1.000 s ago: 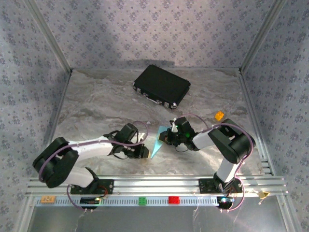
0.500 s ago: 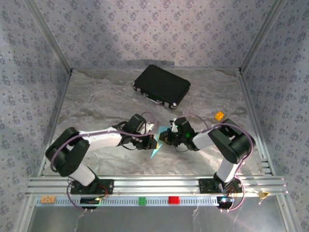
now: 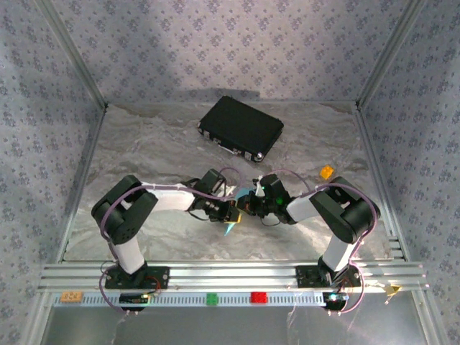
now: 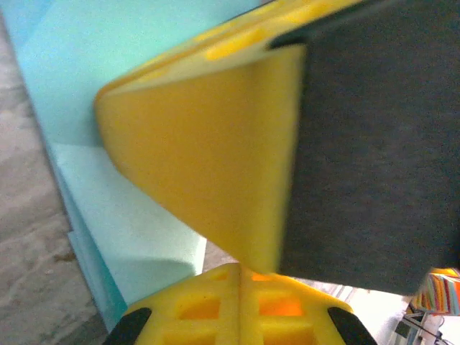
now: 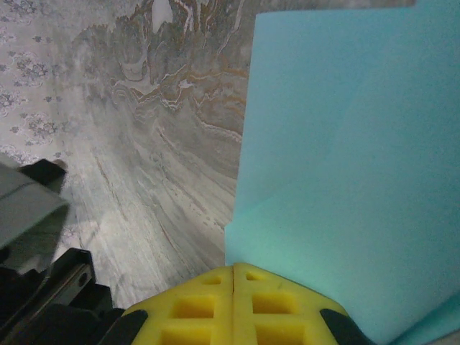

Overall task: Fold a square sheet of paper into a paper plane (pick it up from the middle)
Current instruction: Fold the wing for the fifth time at the center of the table.

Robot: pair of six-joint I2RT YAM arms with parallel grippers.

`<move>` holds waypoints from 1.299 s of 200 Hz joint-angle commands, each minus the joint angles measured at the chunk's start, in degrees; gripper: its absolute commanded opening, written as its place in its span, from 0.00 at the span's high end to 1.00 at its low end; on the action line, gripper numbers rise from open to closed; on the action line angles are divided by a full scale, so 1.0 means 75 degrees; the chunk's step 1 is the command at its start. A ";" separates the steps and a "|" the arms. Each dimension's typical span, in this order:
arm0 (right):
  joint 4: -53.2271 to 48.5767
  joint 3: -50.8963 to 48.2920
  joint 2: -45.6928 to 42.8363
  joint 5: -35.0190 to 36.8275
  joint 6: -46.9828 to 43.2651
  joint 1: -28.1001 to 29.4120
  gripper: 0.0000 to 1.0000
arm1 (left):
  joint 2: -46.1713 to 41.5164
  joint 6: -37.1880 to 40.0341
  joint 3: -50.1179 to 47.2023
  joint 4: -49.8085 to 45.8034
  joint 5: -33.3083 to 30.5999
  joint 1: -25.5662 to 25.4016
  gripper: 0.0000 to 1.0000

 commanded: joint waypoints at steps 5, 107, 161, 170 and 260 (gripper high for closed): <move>-0.1196 -0.0326 0.0331 0.0773 -0.0075 -0.0071 0.96 | 0.0111 0.0314 -0.0233 -0.0320 -0.0294 -0.0053 0.99; -0.1176 -0.0368 0.0338 0.0776 -0.0088 -0.0090 0.96 | -0.1266 0.0068 -0.1301 -0.0524 -0.0670 -0.0062 0.97; -0.1195 -0.0356 0.0313 0.0787 -0.0072 -0.0081 0.96 | -0.1791 -0.0049 -0.0824 -0.0272 -0.0361 -0.0064 0.96; -0.1195 -0.0363 0.0303 0.0778 -0.0076 -0.0090 0.96 | -0.1654 -0.0033 -0.0741 -0.0220 -0.0193 -0.0074 0.96; -0.1196 -0.0392 0.0306 0.0813 -0.0056 -0.0055 0.96 | -0.0363 0.0359 -0.0407 -0.0409 -0.0100 -0.0256 0.97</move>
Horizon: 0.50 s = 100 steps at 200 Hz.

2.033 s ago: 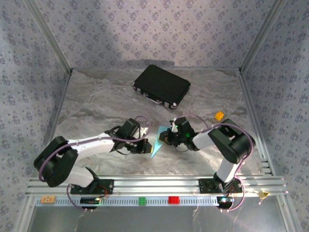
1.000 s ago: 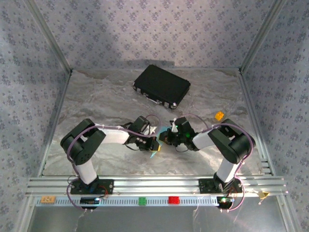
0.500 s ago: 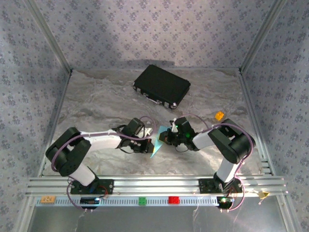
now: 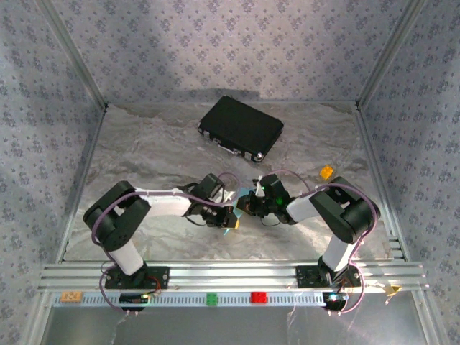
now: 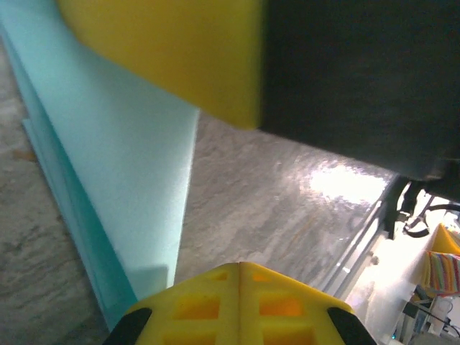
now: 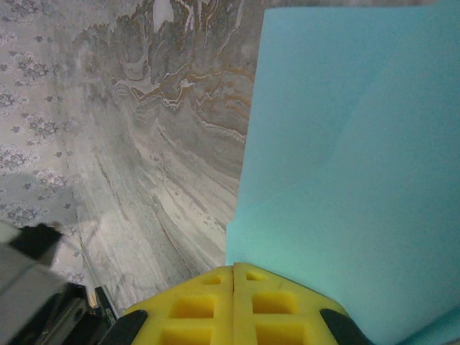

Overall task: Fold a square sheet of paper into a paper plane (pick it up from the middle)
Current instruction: Fold the wing for the fifth time at the center of the table.

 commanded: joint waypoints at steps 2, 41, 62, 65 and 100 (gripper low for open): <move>-0.1236 -0.0374 0.0306 0.0811 -0.0059 -0.0057 0.96 | 0.0164 0.0277 0.0043 -0.0233 -0.0088 -0.0037 0.97; -0.1224 -0.0383 0.0344 0.0817 -0.0068 -0.0069 0.96 | -0.0069 0.0234 -0.0386 -0.0219 -0.0251 -0.0013 0.97; -0.1219 -0.0379 0.0353 0.0811 -0.0060 -0.0059 0.96 | -0.0318 0.0202 -0.0583 -0.0248 -0.0383 0.0027 0.97; -0.1227 -0.0379 0.0352 0.0815 -0.0059 -0.0062 0.96 | -0.0346 0.0195 -0.0592 -0.0255 -0.0385 0.0045 0.97; -0.1219 -0.0397 0.0355 0.0833 -0.0076 -0.0072 0.96 | -0.0481 0.0149 -0.0823 -0.0274 -0.0353 0.0112 0.97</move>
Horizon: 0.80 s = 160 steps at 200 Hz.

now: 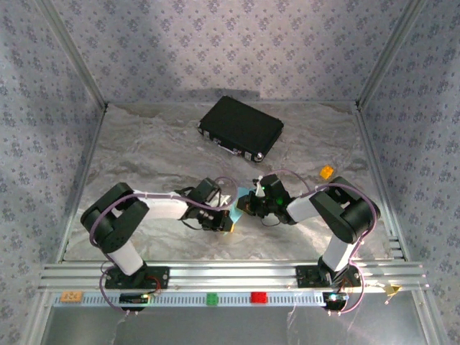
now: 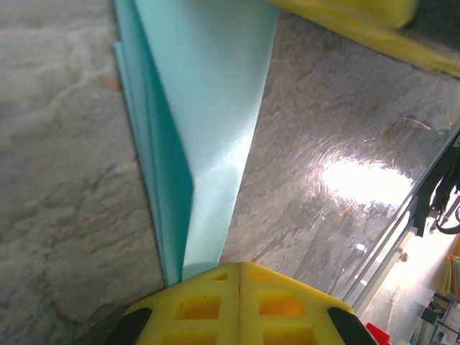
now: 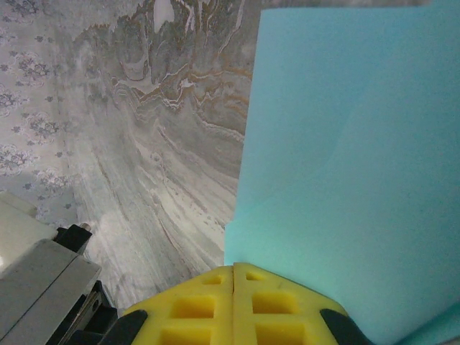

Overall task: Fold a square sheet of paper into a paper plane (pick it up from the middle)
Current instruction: Fold the wing for the fifth time at the center of the table.

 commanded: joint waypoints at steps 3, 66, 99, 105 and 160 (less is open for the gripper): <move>-0.1245 -0.0385 0.0353 0.0822 -0.0072 -0.0075 0.96 | -0.0179 0.0078 -0.0286 -0.0344 -0.0087 0.0065 0.97; -0.1233 -0.0377 0.0335 0.0796 -0.0060 -0.0083 0.96 | -0.1084 -0.0202 -0.0984 -0.0580 -0.0401 0.0109 0.97; -0.1241 -0.0336 0.0328 0.0773 -0.0079 -0.0069 0.96 | -0.1918 -0.0332 -0.0960 -0.0574 -0.0217 0.0113 0.97; -0.1233 -0.0341 0.0323 0.0767 -0.0080 -0.0071 0.96 | -0.2066 -0.0332 -0.0912 -0.0598 -0.0217 0.0118 0.97; -0.1223 -0.0320 0.0321 0.0745 -0.0059 -0.0069 0.96 | -0.1561 -0.0114 -0.0082 -0.0417 0.0020 0.0333 0.97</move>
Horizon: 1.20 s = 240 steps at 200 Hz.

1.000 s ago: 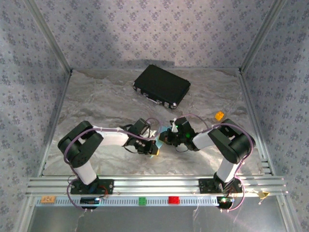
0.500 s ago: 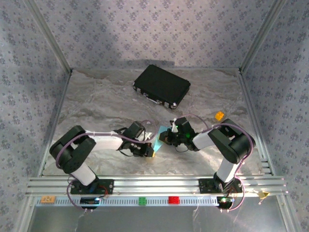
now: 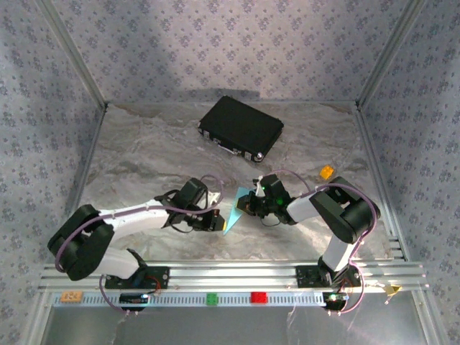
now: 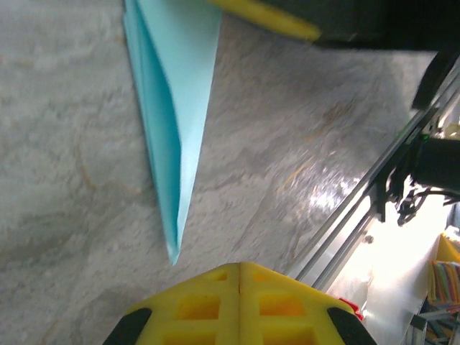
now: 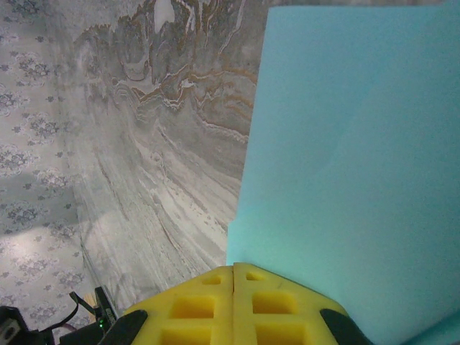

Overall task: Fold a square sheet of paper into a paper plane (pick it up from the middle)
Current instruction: Fold the wing for the fifth time at the center of the table.

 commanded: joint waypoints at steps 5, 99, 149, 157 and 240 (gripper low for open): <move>-0.1262 -0.0304 0.0317 0.0743 -0.0065 -0.0074 0.96 | 0.0648 0.0168 0.0640 0.0104 0.0282 0.0112 0.97; -0.1230 -0.0347 0.0165 0.0732 -0.0052 -0.0071 0.96 | 0.2694 0.0288 0.1671 0.0552 0.0048 0.0138 0.99; -0.1181 -0.0307 -0.0102 0.0613 -0.0132 -0.0134 0.95 | 0.2994 -0.0039 0.1082 0.0814 0.0018 0.0115 1.00; -0.1381 -0.0203 -0.0213 0.0548 -0.0272 -0.0190 0.95 | 0.2944 -0.0143 0.0906 0.0922 0.0082 0.0108 1.00; -0.3169 0.0518 -0.1653 0.0972 -0.1043 -0.0056 0.94 | 0.2682 -0.0623 0.0540 0.1324 0.0075 -0.0185 1.00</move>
